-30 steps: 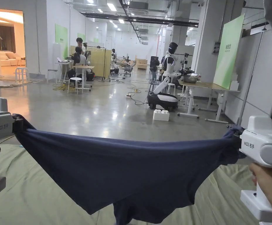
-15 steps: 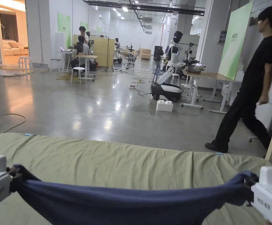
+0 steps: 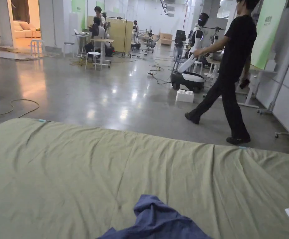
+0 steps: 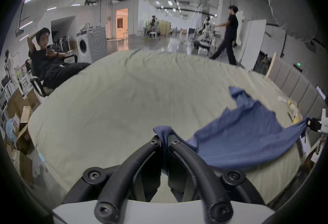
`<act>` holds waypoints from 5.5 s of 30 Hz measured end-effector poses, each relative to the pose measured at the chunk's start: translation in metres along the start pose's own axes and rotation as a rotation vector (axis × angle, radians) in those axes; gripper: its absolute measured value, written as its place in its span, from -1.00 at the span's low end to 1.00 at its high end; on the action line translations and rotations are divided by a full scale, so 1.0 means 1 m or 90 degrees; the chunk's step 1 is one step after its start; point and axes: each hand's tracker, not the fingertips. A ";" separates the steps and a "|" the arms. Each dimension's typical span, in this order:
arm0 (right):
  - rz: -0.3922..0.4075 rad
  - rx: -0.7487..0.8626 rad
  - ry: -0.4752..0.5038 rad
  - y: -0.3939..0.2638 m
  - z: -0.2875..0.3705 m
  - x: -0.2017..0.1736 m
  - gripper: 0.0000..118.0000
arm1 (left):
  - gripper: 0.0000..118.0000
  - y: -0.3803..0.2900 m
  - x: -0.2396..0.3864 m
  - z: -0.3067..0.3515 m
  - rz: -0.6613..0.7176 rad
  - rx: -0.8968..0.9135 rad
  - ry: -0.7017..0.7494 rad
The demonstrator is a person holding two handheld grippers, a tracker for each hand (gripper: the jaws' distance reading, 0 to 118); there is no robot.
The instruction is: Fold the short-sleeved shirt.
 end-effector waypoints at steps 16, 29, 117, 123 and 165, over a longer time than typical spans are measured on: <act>0.085 0.004 -0.071 -0.029 0.002 -0.021 0.12 | 0.07 -0.011 0.021 0.024 -0.032 -0.007 0.090; 0.008 0.285 -0.039 0.040 0.052 -0.116 0.14 | -0.54 0.028 0.106 0.041 -0.096 0.211 -0.007; 0.205 -0.229 0.189 0.141 -0.332 -0.200 -0.85 | -0.91 -0.033 -0.007 -0.076 0.061 -0.155 0.086; 0.199 -0.161 0.169 0.143 -0.306 -0.192 -0.90 | -0.91 -0.027 -0.001 -0.071 0.063 -0.124 0.085; 0.077 0.347 -0.064 0.423 0.038 -0.020 -0.91 | -0.91 0.402 0.103 0.060 -0.056 0.282 -0.009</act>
